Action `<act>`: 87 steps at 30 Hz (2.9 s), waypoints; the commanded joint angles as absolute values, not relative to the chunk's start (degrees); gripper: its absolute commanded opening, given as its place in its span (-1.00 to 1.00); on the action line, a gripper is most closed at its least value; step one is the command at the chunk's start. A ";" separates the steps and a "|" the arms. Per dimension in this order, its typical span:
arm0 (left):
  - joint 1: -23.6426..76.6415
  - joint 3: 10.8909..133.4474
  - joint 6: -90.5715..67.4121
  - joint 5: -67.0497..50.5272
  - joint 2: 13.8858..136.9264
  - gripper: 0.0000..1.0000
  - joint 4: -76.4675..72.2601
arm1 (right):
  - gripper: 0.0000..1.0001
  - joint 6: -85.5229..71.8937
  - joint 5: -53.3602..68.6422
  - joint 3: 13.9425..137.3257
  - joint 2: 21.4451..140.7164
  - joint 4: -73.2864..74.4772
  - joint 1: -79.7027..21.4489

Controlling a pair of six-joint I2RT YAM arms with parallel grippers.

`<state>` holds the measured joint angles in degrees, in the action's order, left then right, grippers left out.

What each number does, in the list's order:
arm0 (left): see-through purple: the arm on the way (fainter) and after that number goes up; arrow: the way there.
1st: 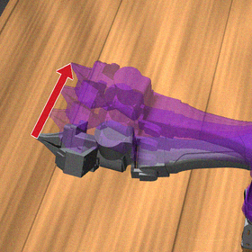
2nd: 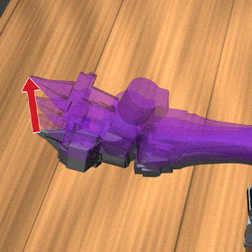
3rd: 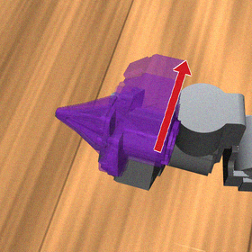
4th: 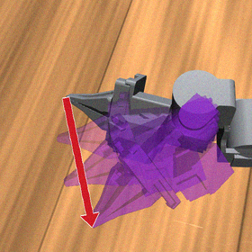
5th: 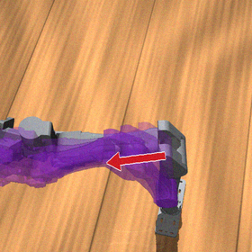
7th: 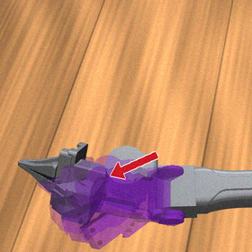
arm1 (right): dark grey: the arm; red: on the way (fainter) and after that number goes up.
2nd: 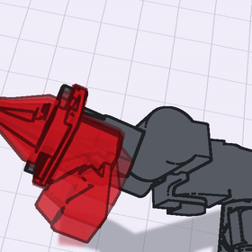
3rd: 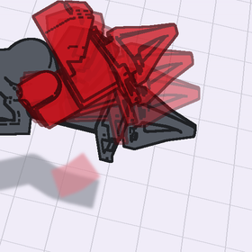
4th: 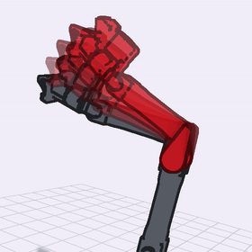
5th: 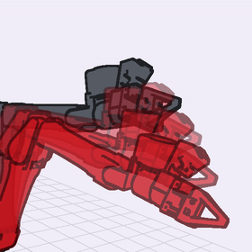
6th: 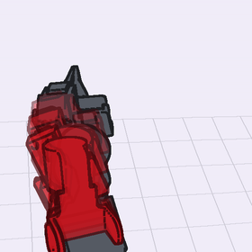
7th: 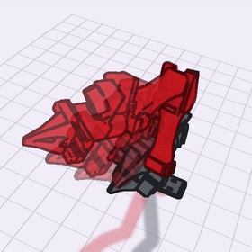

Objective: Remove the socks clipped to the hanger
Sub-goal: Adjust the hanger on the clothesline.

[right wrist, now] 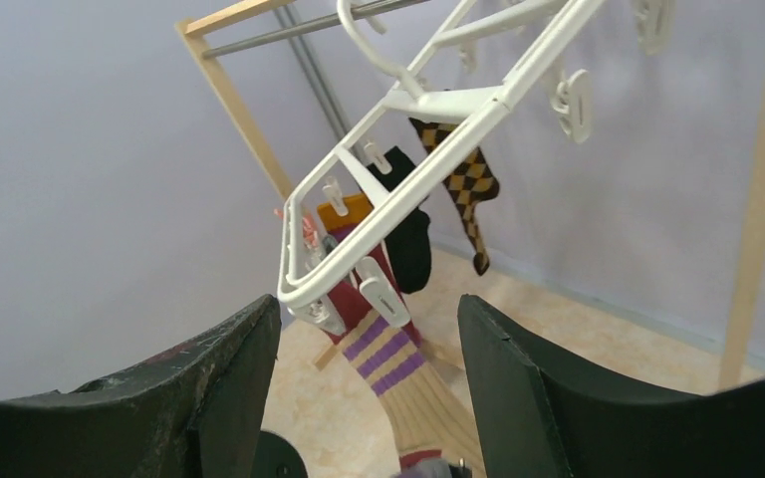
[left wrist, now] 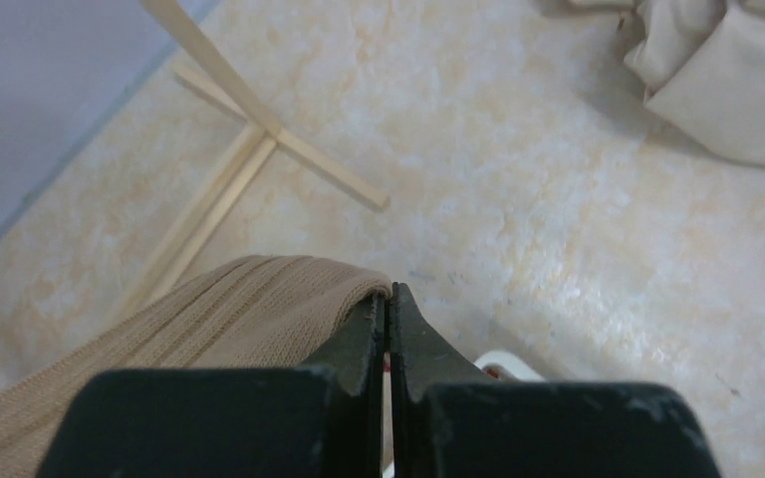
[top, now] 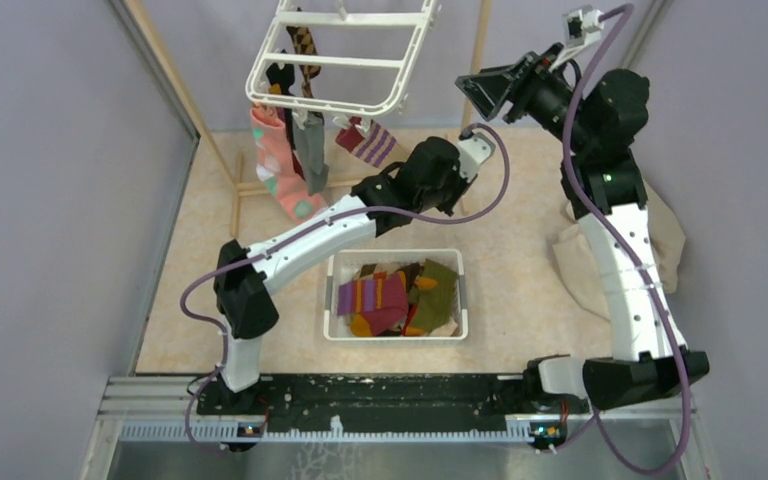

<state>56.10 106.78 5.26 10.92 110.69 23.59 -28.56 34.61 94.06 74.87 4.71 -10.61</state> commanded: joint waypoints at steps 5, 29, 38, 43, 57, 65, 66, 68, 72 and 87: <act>54.95 121.85 9.74 9.67 120.25 -1.00 27.47 | 0.33 -27.65 30.72 92.04 69.10 4.03 -7.20; 50.77 110.01 5.64 -2.46 112.82 -1.00 18.17 | 0.33 -33.31 33.62 85.56 67.24 -1.74 -2.64; 51.52 96.53 2.98 -0.93 103.06 -1.00 15.45 | 0.32 -36.43 42.20 84.77 68.69 -6.06 -2.68; 51.72 94.29 3.65 3.66 104.02 -1.00 17.29 | 0.28 -36.01 45.63 88.43 71.06 -5.24 -5.19; 53.84 96.77 6.27 12.58 109.73 -1.00 22.21 | 0.25 -18.31 39.89 105.87 81.05 15.86 -26.59; 54.06 89.95 5.02 9.83 103.91 -0.10 20.75 | 0.50 -21.05 29.92 97.18 75.56 14.39 -21.77; 53.99 87.59 5.02 8.86 101.87 0.03 18.86 | 0.50 -23.46 31.29 93.90 73.89 11.17 -19.74; 53.97 83.52 5.07 6.59 99.54 0.21 16.33 | 0.51 -26.82 32.26 87.72 71.55 7.21 -15.94; 53.86 77.82 2.85 4.62 95.48 0.52 14.20 | 0.55 -31.01 34.67 74.81 67.28 -3.20 -11.55; 53.71 66.35 -8.62 8.20 70.83 0.98 16.96 | 0.56 -44.58 47.90 52.65 86.55 -60.62 -11.68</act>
